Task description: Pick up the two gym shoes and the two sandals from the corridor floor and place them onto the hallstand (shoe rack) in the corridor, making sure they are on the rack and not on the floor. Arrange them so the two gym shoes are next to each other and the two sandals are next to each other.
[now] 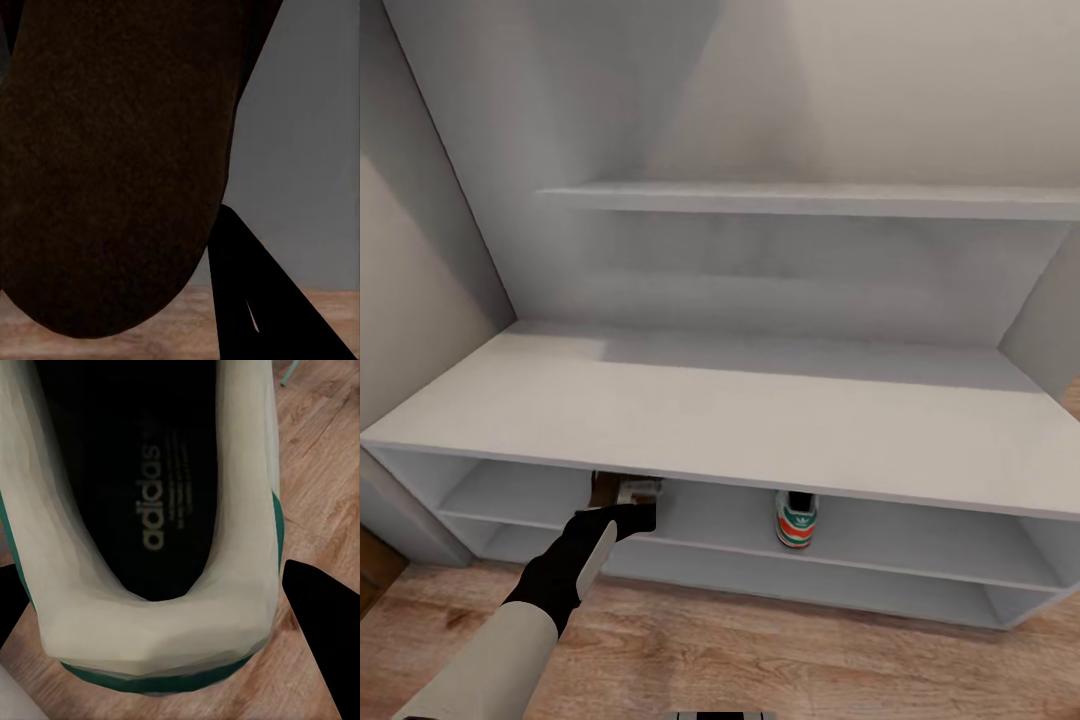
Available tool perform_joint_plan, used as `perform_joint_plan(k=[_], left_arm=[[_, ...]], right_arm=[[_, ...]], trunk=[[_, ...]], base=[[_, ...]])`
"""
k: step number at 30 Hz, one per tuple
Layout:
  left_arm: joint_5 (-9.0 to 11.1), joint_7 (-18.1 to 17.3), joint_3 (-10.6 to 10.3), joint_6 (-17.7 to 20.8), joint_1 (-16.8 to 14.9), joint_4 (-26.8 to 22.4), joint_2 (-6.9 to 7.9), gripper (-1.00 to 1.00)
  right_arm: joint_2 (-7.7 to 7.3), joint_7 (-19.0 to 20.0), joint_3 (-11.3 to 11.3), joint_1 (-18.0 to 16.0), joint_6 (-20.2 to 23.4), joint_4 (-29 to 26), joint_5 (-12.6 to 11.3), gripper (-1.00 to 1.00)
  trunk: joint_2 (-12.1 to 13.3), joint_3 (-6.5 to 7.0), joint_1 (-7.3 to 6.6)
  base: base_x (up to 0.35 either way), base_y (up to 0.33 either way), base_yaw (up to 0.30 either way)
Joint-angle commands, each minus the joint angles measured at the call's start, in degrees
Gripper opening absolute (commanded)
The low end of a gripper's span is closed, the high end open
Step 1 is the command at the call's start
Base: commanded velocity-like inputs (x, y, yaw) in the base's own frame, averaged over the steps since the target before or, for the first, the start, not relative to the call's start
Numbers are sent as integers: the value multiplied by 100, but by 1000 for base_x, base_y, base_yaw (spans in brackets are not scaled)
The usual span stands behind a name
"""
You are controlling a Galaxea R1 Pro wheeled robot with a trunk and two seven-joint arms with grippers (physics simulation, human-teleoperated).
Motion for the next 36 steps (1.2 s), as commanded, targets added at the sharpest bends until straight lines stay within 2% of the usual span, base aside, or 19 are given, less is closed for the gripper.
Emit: perform_joint_plan(k=[1, 21, 22, 36], left_arm=[[14, -4, -3, 33, -2, -8, 1, -100], [14, -4, -2, 33, -2, -8, 2, -100], [14, -4, -2, 33, -2, -8, 3, 100], [14, -4, 2, 33, -2, -8, 10, 100]], right_arm=[[2, 34, -29, -7, 28, -7, 18, -100], [2, 34, -29, -7, 28, -4, 20, -100], [2, 34, -29, -7, 28, -6, 20, -100], [2, 34, -29, -7, 28, -6, 20, -100]], trunk=[[-2, -5, 0], [-2, -5, 0], [-2, -5, 0], [-2, -5, 0]], base=[[49, 0, 0], [4, 0, 0], [0, 0, 0], [-1, 0, 0]])
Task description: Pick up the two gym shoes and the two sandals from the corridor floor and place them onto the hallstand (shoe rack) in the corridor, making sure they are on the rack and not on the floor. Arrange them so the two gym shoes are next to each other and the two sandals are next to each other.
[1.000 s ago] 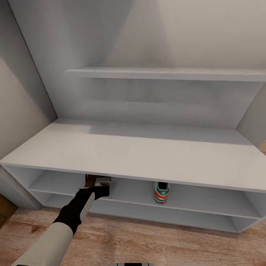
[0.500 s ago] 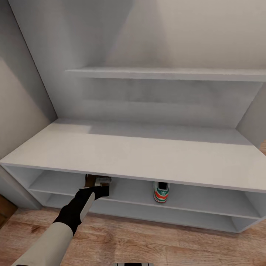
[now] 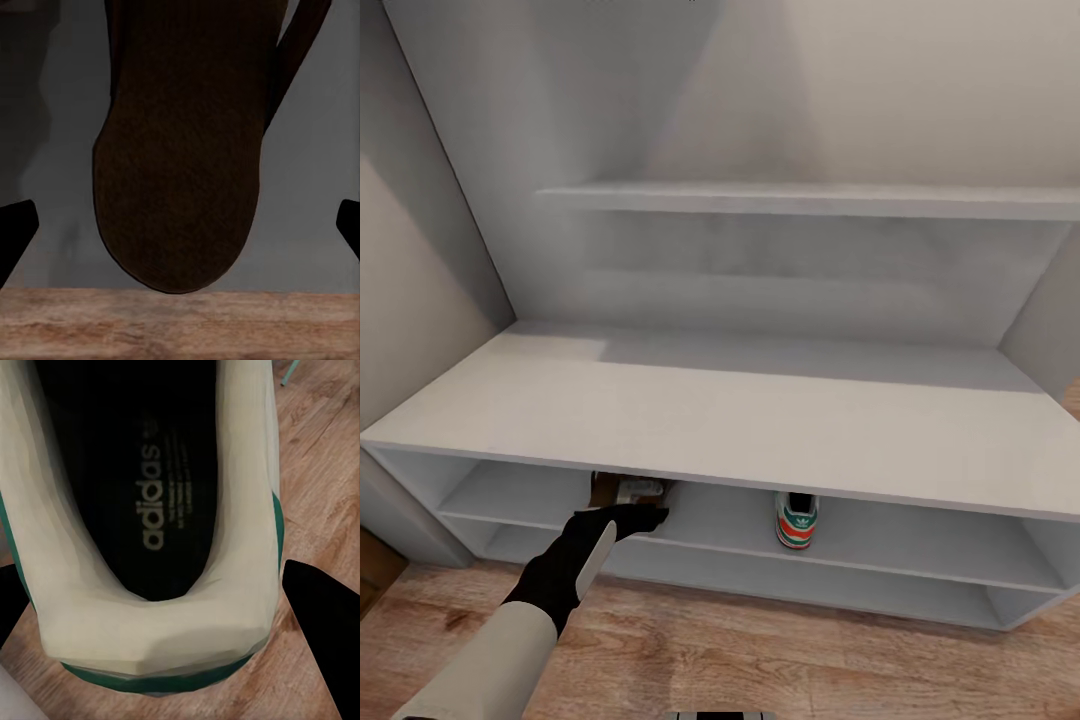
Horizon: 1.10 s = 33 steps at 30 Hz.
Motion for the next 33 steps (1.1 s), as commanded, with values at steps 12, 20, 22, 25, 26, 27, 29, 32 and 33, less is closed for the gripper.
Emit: perform_joint_plan(k=[12, 20, 22, 25, 26, 27, 29, 32, 33], left_arm=[[35, -1, -8, 27, -2, -7, 1, 100], [35, -4, -8, 21, -2, -7, 1, 100], [36, -4, -8, 21, -2, -7, 1, 100], [35, -4, -8, 21, -2, -7, 1, 100], [35, -4, -8, 20, -2, -7, 1, 100], [35, -4, -8, 20, -2, -7, 1, 100], [35, -4, -8, 20, -2, -7, 1, 100], [35, -4, -8, 17, -2, -7, 1, 100], [35, -4, -8, 15, -2, -7, 1, 100]], right_arm=[[2, 34, -29, -7, 28, -4, 18, -100], [2, 34, -29, -7, 28, -6, 18, -100], [2, 34, -29, -7, 28, -6, 18, -100], [2, 34, -29, -7, 28, -6, 18, -100], [2, 34, -29, -7, 28, -7, 18, -100], [2, 34, -29, -7, 28, -7, 18, -100], [2, 34, -29, -7, 28, -7, 18, -100], [2, 34, -29, -7, 28, -5, 18, -100], [2, 34, -29, -7, 28, -5, 18, -100]], trunk=[[-2, -5, -1], [-2, -5, -1], [-2, -5, -1], [-2, -5, -1], [-2, -5, -1], [-2, -5, -1], [-2, -5, -1], [-2, -5, -1], [-2, -5, -1]], base=[[-280, 0, 0], [-335, 0, 0], [-336, 0, 0], [-336, 0, 0], [-336, 0, 0], [-336, 0, 0], [-336, 0, 0], [-336, 0, 0], [-336, 0, 0]])
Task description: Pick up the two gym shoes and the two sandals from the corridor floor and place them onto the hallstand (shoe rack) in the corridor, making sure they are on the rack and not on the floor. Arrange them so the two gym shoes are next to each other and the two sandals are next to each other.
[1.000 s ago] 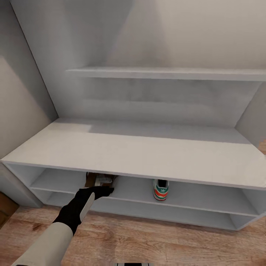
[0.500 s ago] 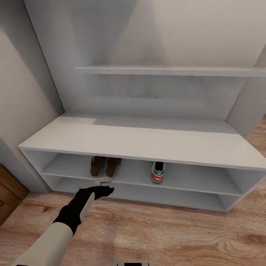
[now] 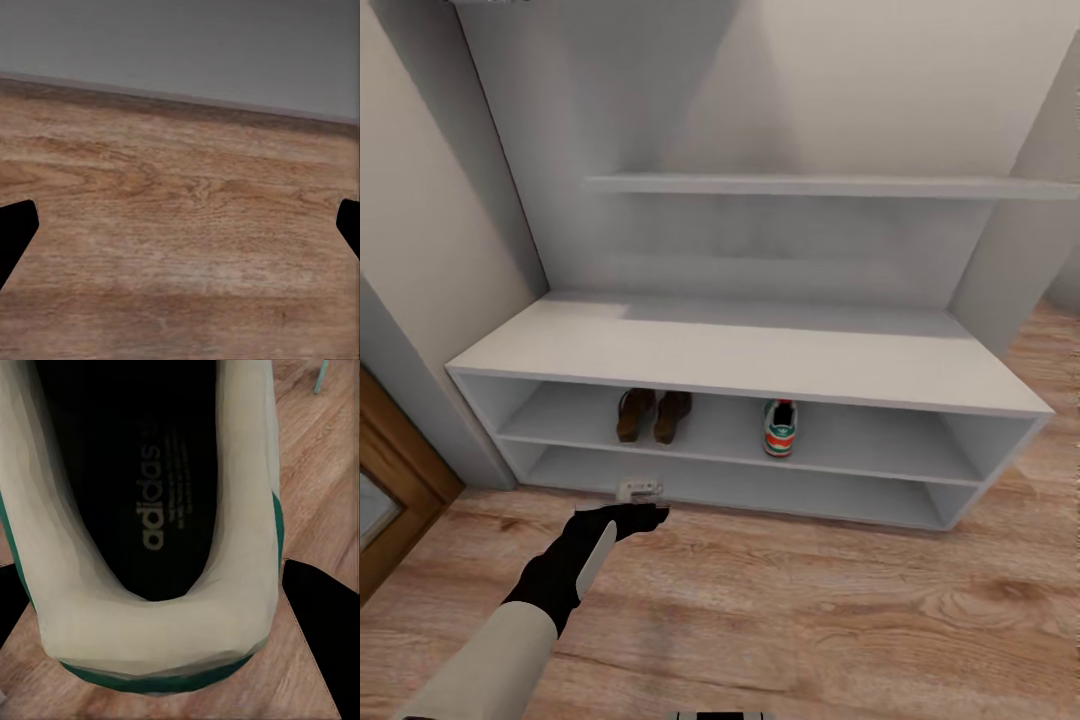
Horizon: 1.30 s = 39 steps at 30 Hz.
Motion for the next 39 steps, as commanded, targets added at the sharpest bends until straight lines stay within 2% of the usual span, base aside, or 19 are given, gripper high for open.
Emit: perform_joint_plan(k=[1, 11, 22, 26, 29, 39], left_arm=[[35, 5, -3, 29, -2, -7, 1, 100], [35, 5, -3, 26, -2, -7, -6, 100], [44, -3, -3, -93, 34, -7, 2, 100], [46, -3, 0, -304, 47, 29, 8, 100], [49, -2, 4, -584, 52, 186, 10, 100], [43, 0, -16, -658, 51, 218, -13, 100]], right_arm=[[2, 34, -29, -8, 28, -8, 18, -100], [2, 34, -28, -8, 28, -8, 18, -100], [11, 17, -21, -8, 24, 3, 10, -100], [53, 19, -15, -8, -2, 20, 14, -100], [177, 33, -14, -8, -247, 39, 3, -100], [204, 49, -20, -8, -400, 1, 9, -100]], trunk=[[-2, -5, -5], [-2, -5, -5], [-2, -5, -5], [-2, -5, -5], [-2, -5, -5], [-2, -5, -5]], base=[[-336, 0, 0], [-301, 0, 0], [-18, 0, 0], [0, 0, 0], [0, 0, 0], [-35, 0, 0]])
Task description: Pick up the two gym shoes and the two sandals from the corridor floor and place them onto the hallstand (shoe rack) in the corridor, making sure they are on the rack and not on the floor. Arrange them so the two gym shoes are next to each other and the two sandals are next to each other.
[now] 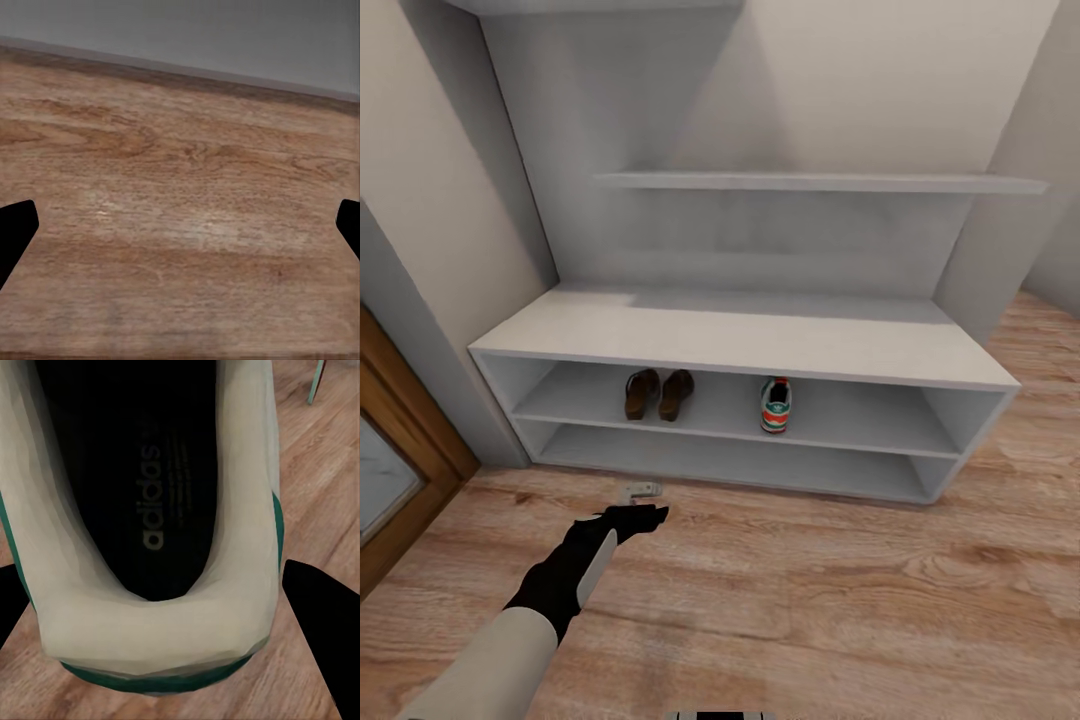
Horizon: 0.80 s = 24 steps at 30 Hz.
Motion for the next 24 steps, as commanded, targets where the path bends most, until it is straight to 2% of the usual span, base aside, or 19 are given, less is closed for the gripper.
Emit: perform_joint_plan(k=[1, 5, 14, 20, 24], left_arm=[[43, 3, -5, 31, -2, -6, 1, 100], [47, 3, -4, 30, -2, 2, -1, 100], [46, 3, 0, 30, -2, 1, 4, 100], [40, 8, 0, 30, -2, -3, 4, 100], [48, 6, 0, 30, -2, -2, -1, 100]], right_arm=[[3, 36, -28, -7, 29, -9, 18, -100], [3, 31, -23, -7, 28, -13, 18, -100], [3, 24, -22, -7, 32, -1, 18, -100], [3, 24, -21, -7, 32, 0, 18, -100], [3, 22, -21, -7, 32, -4, 18, -100]], trunk=[[-2, -5, -3], [-2, -1, -3], [-2, 7, -3], [-2, 7, -3], [-2, 7, -3]], base=[[-143, 0, 0], [-214, 4, -106], [-302, 85, -241], [-311, 39, -36], [-136, 4, -4]])
